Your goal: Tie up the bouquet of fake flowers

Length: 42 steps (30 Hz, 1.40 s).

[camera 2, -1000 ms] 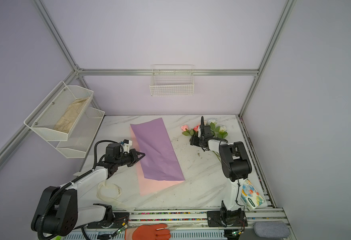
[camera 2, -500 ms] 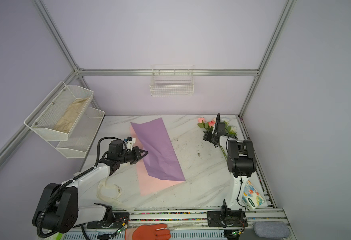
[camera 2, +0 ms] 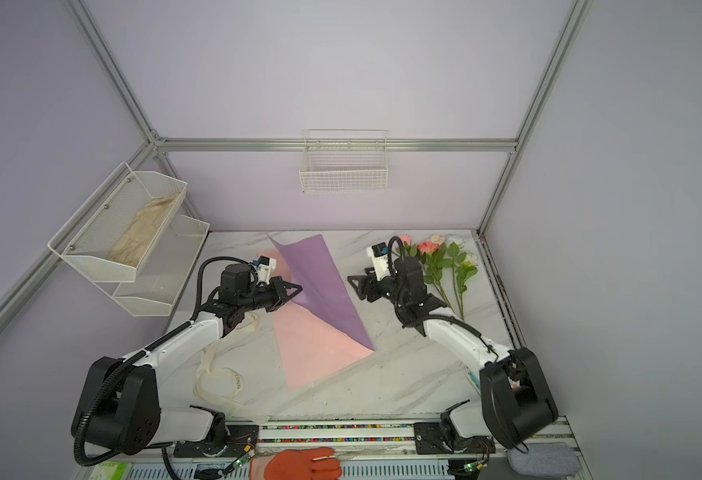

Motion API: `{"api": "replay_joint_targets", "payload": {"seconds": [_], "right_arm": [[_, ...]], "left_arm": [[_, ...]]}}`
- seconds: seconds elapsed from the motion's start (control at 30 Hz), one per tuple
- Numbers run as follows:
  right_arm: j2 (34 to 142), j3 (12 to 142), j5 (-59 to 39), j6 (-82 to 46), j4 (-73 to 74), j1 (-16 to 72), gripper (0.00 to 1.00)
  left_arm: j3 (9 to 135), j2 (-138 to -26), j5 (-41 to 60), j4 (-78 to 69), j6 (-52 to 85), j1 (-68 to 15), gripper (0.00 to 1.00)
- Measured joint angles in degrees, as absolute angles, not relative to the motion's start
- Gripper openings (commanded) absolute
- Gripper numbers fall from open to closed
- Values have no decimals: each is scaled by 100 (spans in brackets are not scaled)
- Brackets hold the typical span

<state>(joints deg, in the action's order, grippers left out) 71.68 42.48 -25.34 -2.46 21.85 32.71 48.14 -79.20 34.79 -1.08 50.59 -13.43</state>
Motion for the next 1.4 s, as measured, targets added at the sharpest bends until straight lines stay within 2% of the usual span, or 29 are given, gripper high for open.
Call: {"api": "replay_joint_targets", "payload": {"seconds": [0.23,0.47,0.57,0.67,0.77,0.87,0.9,0.97,1.2,1.27,1.4], "right_arm": [[6230,3153,-2672,607,3017,4394,86],[6716,3225,-2051,1535,3004,5129,86],[7179,3330,-1509,1761,3035,5286,79],[7642,3465,-913,1846,3142,5393,66],[7881,3507,-403,1809,3317,5435,44],[7894,3483,-91,1658,3621,5439,21],[7891,3468,30,1599,3741,5439,17],[7881,3422,222,1468,3913,5439,13],[7712,3127,760,805,4342,5332,2],[7548,2978,762,462,4484,5129,0],[7146,2578,698,-397,5046,4464,0]], "left_arm": [[4888,-8060,3437,-51,5063,-1404,0],[4919,-8077,3424,32,5068,-1439,0],[4967,-8077,3424,56,5094,-1439,0],[4991,-8077,3424,56,5129,-1439,0],[4991,-8077,3420,64,5144,-1441,0],[5006,-8077,3382,189,5087,-1441,23],[5015,-8077,3363,257,5028,-1441,32],[5048,-8073,3293,416,4901,-1444,44],[5070,-7566,2550,1170,4281,-1444,69],[5063,-7234,2180,1227,4222,-1444,69],[4523,-6326,1496,460,4211,-1426,57]]}}
